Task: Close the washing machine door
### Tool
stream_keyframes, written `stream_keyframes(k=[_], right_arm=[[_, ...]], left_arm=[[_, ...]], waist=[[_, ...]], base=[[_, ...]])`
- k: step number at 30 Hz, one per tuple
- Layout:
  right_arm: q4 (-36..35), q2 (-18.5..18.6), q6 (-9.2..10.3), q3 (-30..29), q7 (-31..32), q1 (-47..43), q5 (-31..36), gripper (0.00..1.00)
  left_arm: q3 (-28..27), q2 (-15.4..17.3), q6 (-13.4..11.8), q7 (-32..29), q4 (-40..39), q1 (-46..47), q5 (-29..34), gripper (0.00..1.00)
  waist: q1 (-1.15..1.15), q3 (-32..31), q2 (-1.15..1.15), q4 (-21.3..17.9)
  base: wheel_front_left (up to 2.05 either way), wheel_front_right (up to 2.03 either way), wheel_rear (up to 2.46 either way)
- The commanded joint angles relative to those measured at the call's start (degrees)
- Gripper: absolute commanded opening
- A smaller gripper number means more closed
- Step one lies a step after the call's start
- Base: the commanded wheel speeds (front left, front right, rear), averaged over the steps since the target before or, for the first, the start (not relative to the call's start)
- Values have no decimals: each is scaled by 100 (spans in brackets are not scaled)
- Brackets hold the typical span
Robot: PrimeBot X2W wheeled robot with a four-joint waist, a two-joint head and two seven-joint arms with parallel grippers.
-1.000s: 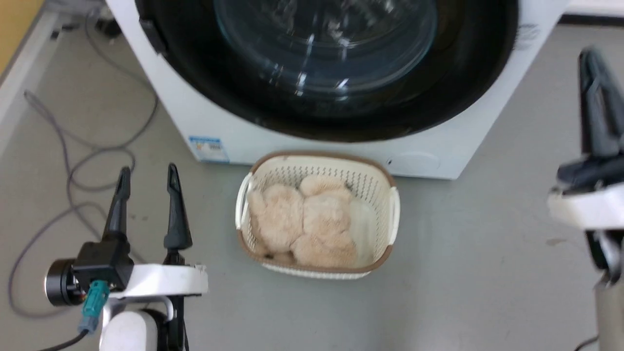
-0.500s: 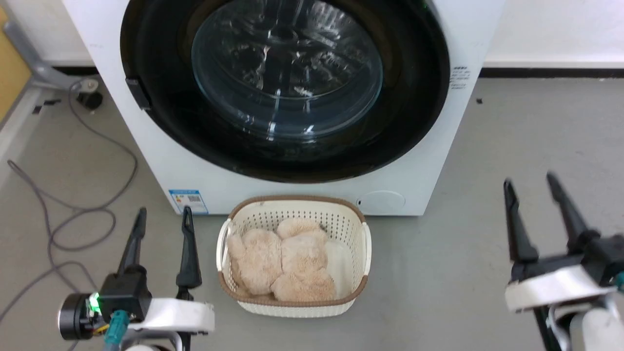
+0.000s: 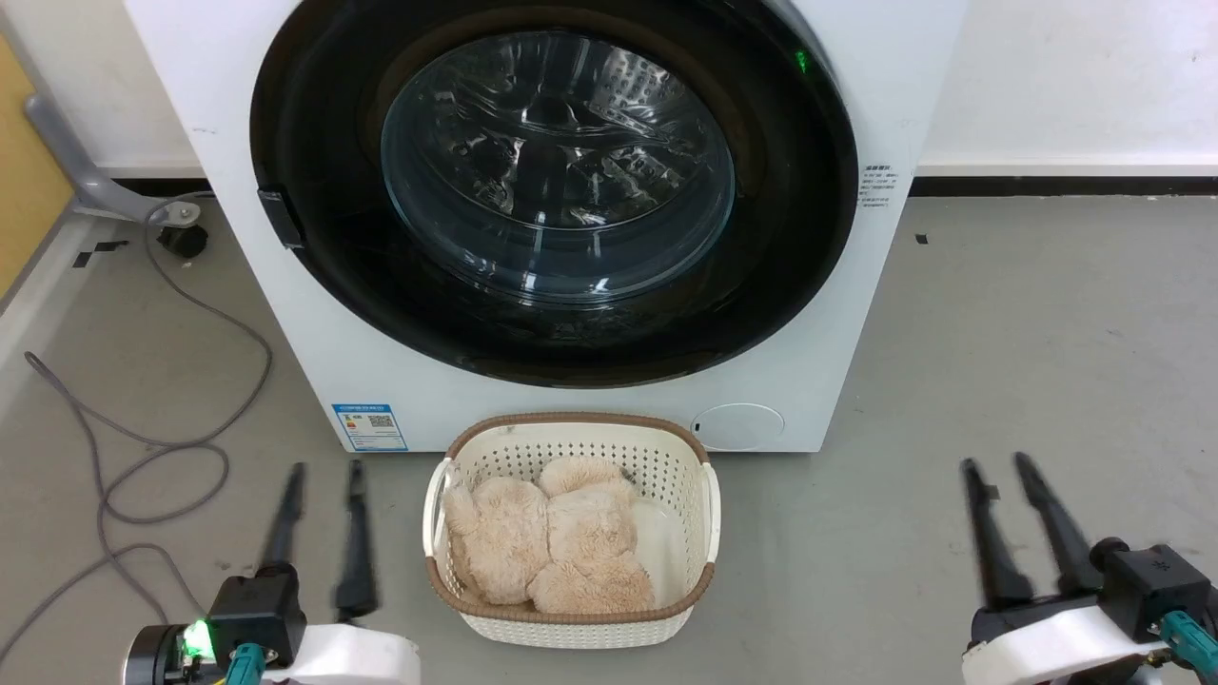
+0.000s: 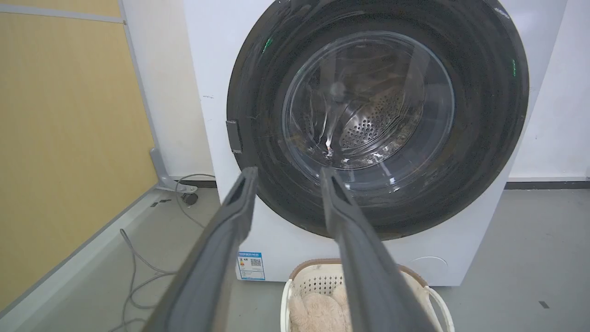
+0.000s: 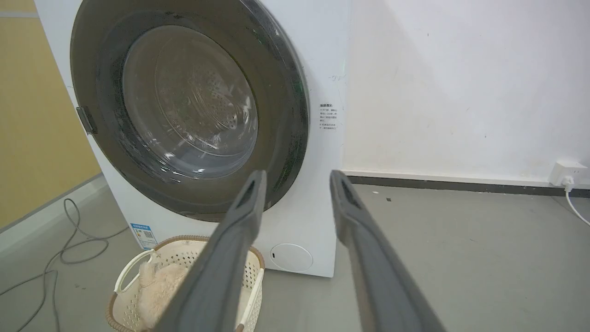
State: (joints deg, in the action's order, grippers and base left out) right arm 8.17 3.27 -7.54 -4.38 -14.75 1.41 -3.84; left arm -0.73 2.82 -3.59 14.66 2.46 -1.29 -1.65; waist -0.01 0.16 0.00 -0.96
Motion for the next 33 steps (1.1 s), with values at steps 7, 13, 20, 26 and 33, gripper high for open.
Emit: stream_keyframes(k=[7,13,20,26,33], right_arm=[[-35,-1,0,20,64,-6,14,0],[-74,-2,0,41,134,-13,33,0],[-120,-5,1,65,217,-21,54,0],[-159,-7,1,86,288,-28,73,0],[-205,-9,1,110,370,-35,95,0]], left_arm=[[5,0,15,-64,-12,6,4,0],[9,1,32,-134,-23,12,12,0],[13,1,53,-216,-37,19,21,0],[16,1,70,-286,-49,25,30,0],[20,1,90,-368,-62,32,39,0]], waist=[[1,-2,0,4],[1,-2,0,9],[1,-3,0,14],[1,-4,0,19],[1,-5,0,24]], base=[[0,0,0],[0,0,0],[0,0,0],[0,0,0],[0,0,0]])
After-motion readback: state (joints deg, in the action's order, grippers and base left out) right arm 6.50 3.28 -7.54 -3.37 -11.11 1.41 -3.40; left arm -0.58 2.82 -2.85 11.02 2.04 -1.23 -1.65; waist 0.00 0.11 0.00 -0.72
